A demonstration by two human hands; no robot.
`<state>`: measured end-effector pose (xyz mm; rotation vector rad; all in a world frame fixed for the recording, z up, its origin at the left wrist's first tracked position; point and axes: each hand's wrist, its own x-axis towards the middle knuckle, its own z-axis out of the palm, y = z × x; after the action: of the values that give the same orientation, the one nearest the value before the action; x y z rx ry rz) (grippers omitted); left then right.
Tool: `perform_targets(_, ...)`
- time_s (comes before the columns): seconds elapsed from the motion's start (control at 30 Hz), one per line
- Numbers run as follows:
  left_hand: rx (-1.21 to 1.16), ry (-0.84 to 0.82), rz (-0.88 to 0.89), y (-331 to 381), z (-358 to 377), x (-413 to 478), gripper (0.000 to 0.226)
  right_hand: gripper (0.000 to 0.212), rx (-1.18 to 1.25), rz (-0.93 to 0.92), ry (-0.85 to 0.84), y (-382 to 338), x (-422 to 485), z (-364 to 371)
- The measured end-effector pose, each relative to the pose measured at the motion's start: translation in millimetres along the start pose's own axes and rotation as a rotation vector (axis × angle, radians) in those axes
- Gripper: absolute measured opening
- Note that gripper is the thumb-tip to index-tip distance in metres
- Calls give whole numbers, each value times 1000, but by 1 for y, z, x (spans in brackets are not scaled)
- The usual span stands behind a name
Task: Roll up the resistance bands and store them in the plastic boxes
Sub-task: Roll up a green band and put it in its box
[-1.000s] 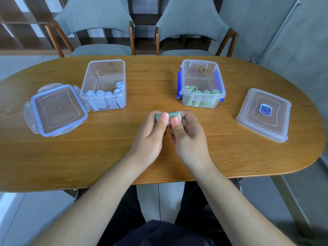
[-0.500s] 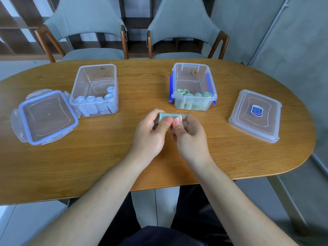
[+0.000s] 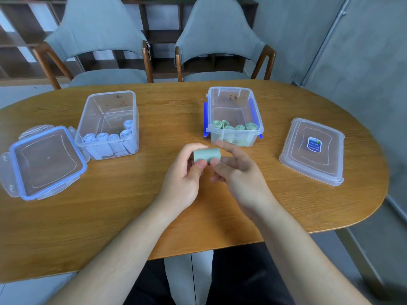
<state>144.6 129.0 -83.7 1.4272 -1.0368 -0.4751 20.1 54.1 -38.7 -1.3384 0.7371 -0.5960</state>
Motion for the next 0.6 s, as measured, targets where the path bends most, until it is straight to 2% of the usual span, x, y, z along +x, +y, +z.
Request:
perform_targets(0.03, 1, 0, 11, -2, 0, 2, 28, 39, 47, 54, 15, -6, 2, -3)
perform_targets(0.1, -13, -10, 30, -4, 1, 10, 33, 31, 116, 108, 46, -17, 8, -10)
perform_targets(0.17, -8, -16, 67, -3, 4, 19, 35, 20, 59, 99, 58, -28, 17, -16)
perform_targets(0.23, 73, 10, 151, -4, 8, 29, 35, 16, -51, 62, 60, -43, 26, -21)
perform_targets(0.33, 307, 122, 279, -17, 14, 51, 52, 17, -318, -63, 95, -77, 48, -28)
perform_targets(0.47, 593, 174, 300, -37, 16, 83, 67, 18, -825, -241, 168, -112, 116, -39)
perform_targets(0.6, 704, 111, 300, -39, 17, 98, 70, 20, -1172, -127, 9, -117, 173, -32)
